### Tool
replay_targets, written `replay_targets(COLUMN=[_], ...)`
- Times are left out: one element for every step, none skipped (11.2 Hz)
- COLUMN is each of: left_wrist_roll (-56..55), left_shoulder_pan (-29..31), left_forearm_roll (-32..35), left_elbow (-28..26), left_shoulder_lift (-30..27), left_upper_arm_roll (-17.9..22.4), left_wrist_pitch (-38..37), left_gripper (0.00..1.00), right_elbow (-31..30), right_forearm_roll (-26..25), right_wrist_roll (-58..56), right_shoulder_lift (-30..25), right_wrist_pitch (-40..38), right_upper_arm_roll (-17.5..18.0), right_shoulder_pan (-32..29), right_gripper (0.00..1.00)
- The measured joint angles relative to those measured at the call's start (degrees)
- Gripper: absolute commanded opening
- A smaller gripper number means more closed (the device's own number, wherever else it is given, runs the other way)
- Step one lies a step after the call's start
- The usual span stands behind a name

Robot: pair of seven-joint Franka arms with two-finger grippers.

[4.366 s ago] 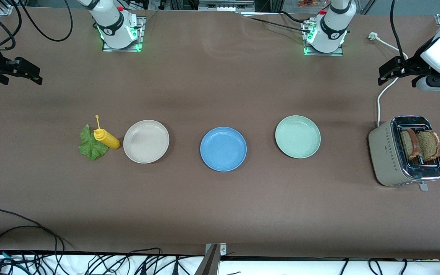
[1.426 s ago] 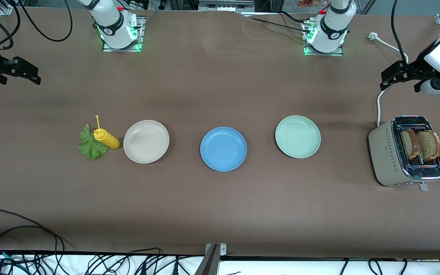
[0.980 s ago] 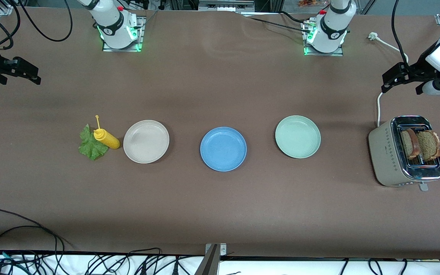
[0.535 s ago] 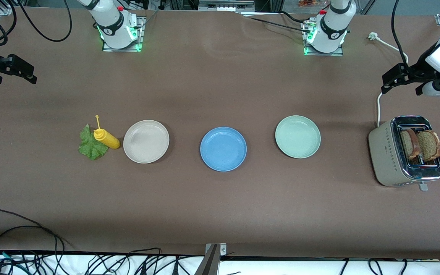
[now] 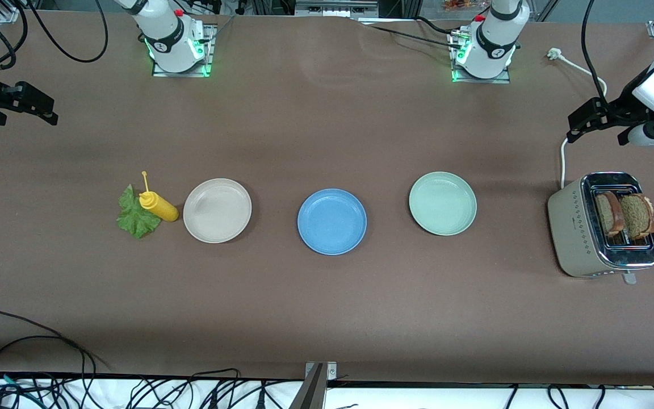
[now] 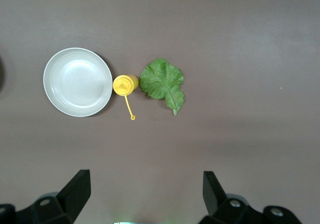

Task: Make sandwich in blue plate with both arms
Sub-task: 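Move the left gripper down over the toaster toward the bread slice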

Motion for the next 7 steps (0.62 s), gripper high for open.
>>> replay_targets(left_wrist_roll=[0.00,0.00,0.00,0.03,0.36,0.44,0.46], left_shoulder_pan=[0.00,0.01,0.00,-0.01,0.03,0.05,0.06], left_forearm_roll=[0.00,0.00,0.00,0.00,0.00,0.00,0.00], left_elbow=[0.00,-0.02,-0.06,-0.10,-0.11,-0.10,-0.09], left_shoulder_lift=[0.04,0.19,0.63,1.42,2.40,3.55,4.70], left_upper_arm_roll=[0.15,0.53,1.49,2.98,4.41,5.65,6.78], left_wrist_pitch=[0.04,0.48,1.34,2.27,2.90,3.68,5.04], left_gripper=[1.00,1.00,1.00,1.00,1.00,1.00,1.00], right_elbow=[0.00,0.00,0.02,0.08,0.14,0.19,0.23], right_forearm_roll=[0.00,0.00,0.00,0.00,0.00,0.00,0.00], right_wrist_roll=[0.00,0.00,0.00,0.00,0.00,0.00,0.00], right_shoulder_lift=[0.01,0.01,0.01,0.01,0.01,0.00,0.00], right_wrist_pitch=[0.00,0.00,0.00,0.00,0.00,0.00,0.00], right_upper_arm_roll=[0.00,0.00,0.01,0.04,0.08,0.09,0.10], right_shoulder_pan=[0.00,0.00,0.01,0.04,0.05,0.04,0.05], right_gripper=[1.00,1.00,1.00,1.00,1.00,1.00,1.00])
